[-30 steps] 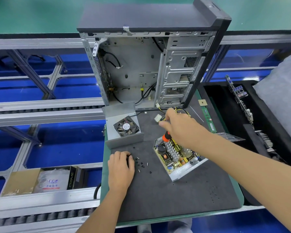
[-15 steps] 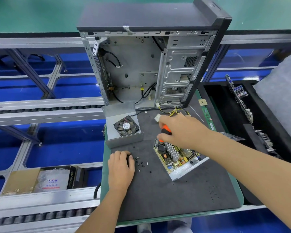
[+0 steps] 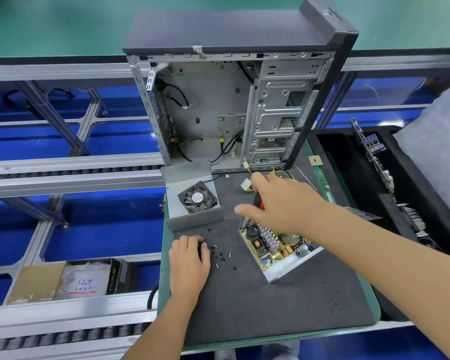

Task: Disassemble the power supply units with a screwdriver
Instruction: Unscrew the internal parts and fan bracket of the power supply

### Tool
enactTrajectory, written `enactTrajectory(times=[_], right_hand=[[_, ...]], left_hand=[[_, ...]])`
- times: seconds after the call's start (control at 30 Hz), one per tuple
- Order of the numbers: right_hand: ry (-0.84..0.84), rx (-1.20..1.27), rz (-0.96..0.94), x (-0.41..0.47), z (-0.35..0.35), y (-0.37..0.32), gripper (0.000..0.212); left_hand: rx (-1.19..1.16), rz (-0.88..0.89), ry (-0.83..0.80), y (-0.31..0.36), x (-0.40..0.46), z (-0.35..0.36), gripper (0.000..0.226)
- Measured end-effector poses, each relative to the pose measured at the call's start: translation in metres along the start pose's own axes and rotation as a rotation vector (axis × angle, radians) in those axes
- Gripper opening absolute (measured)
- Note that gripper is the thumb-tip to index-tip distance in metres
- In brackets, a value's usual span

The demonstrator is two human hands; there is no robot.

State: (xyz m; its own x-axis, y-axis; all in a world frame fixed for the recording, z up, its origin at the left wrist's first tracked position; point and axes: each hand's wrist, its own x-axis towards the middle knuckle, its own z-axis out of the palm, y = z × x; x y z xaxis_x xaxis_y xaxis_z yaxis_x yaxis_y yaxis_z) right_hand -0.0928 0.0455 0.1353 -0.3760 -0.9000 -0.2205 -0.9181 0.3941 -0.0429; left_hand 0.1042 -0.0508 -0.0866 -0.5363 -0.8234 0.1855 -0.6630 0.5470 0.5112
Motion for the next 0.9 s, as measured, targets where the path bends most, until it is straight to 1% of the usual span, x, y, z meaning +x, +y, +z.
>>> enactTrajectory(times=[0.03,0.07,0.1,0.13,0.2,0.23,0.27,0.3,0.37,0.4,0.43,0.5,0.53,0.6,0.67,0.7,0.77,0.83,0.9], right_hand=[[0.039,-0.136,-0.03,0.001,0.002,0.001,0.034],[0.065,-0.236,-0.084,0.001,0.002,0.001,0.025],[0.09,-0.23,-0.126,0.001,0.003,0.001,0.017],[0.087,-0.154,-0.146,0.002,0.003,0.002,0.015],[0.007,0.052,-0.153,0.002,0.0,0.003,0.024],[-0.036,0.078,-0.131,0.002,-0.001,0.002,0.03],[-0.051,0.034,-0.093,0.002,-0.002,0.002,0.036],[-0.043,-0.092,-0.068,0.002,-0.002,0.004,0.038],[0.009,-0.356,-0.113,0.003,-0.002,0.004,0.027],[0.016,-0.364,-0.137,0.003,-0.002,0.004,0.02],[0.009,-0.296,-0.147,0.003,-0.003,0.004,0.018],[-0.075,-0.113,-0.14,0.003,-0.005,0.006,0.026],[-0.11,-0.064,-0.125,0.002,-0.007,0.004,0.025],[-0.129,-0.132,-0.097,0.001,-0.009,0.001,0.014],[-0.069,-0.309,-0.073,0.002,-0.007,0.0,0.017],[-0.033,-0.321,-0.066,0.003,-0.005,0.0,0.02],[-0.038,-0.177,-0.067,0.005,-0.004,0.001,0.025],[-0.112,-0.009,-0.078,0.004,-0.006,0.0,0.03],[-0.121,0.063,-0.098,0.002,-0.007,-0.002,0.031]], left_hand=[[0.001,-0.002,-0.001,0.0,0.0,0.0,0.006],[0.003,-0.003,-0.002,0.001,0.0,0.0,0.006],[0.005,-0.002,-0.002,0.001,0.0,0.0,0.006],[0.005,0.0,-0.003,0.0,0.0,0.0,0.006],[0.005,0.0,-0.003,0.0,0.0,0.0,0.005],[0.005,-0.003,-0.004,0.001,0.0,0.0,0.005],[0.005,-0.004,-0.004,0.001,0.0,0.0,0.005],[0.005,-0.004,-0.005,0.001,0.0,0.0,0.005],[0.008,-0.003,-0.006,0.0,0.0,-0.001,0.005],[0.007,-0.004,-0.006,0.0,0.0,-0.001,0.005],[0.007,-0.006,-0.009,0.0,0.0,-0.001,0.005],[0.009,-0.008,-0.013,0.001,0.0,-0.001,0.005],[0.008,-0.01,-0.015,0.002,0.0,-0.001,0.005],[0.007,-0.013,-0.022,0.002,0.0,-0.002,0.005],[0.005,-0.021,-0.031,0.002,0.0,-0.003,0.005],[0.003,-0.024,-0.035,0.003,0.001,-0.004,0.005],[0.001,-0.025,-0.04,0.004,0.001,-0.004,0.005],[0.001,-0.029,-0.046,0.004,0.001,-0.004,0.005],[0.0,-0.029,-0.045,0.004,0.0,-0.005,0.005]])
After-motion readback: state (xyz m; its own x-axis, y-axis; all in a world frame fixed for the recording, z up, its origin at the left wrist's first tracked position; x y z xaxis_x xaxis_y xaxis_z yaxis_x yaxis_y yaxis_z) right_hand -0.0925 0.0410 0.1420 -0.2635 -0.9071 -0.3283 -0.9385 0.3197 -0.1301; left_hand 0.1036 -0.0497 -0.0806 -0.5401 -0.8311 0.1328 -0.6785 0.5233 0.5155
